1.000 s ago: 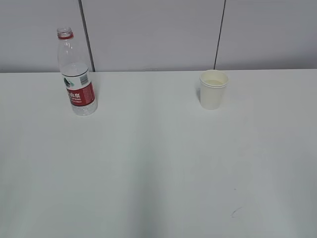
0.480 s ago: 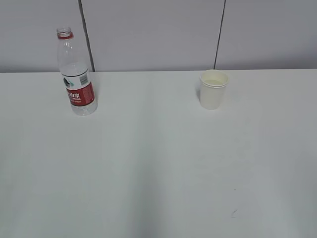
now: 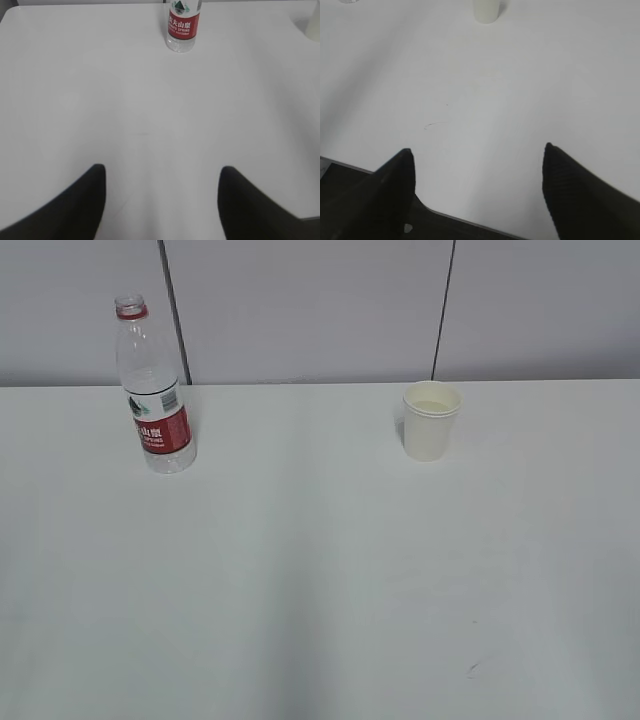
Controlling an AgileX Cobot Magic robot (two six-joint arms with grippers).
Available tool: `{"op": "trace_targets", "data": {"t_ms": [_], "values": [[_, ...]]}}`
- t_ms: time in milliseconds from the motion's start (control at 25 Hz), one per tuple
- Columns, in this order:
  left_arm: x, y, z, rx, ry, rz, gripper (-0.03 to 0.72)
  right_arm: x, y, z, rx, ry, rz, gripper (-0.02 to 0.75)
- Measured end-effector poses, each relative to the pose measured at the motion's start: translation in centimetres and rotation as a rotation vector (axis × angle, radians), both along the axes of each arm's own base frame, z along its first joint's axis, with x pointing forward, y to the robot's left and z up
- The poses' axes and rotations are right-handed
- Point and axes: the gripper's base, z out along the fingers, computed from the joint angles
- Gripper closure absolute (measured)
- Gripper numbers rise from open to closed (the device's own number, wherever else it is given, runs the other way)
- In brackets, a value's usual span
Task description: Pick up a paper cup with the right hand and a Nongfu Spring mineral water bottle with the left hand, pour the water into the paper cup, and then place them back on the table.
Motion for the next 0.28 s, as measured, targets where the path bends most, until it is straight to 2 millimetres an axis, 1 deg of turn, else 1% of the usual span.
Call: {"op": "trace_targets", "data": {"t_ms": [280], "values": [[0.00,0.00,0.00,0.000,0.000,0.004,0.249,0.00,0.00,0.00,0.000,0.000,0.000,0.148]]}}
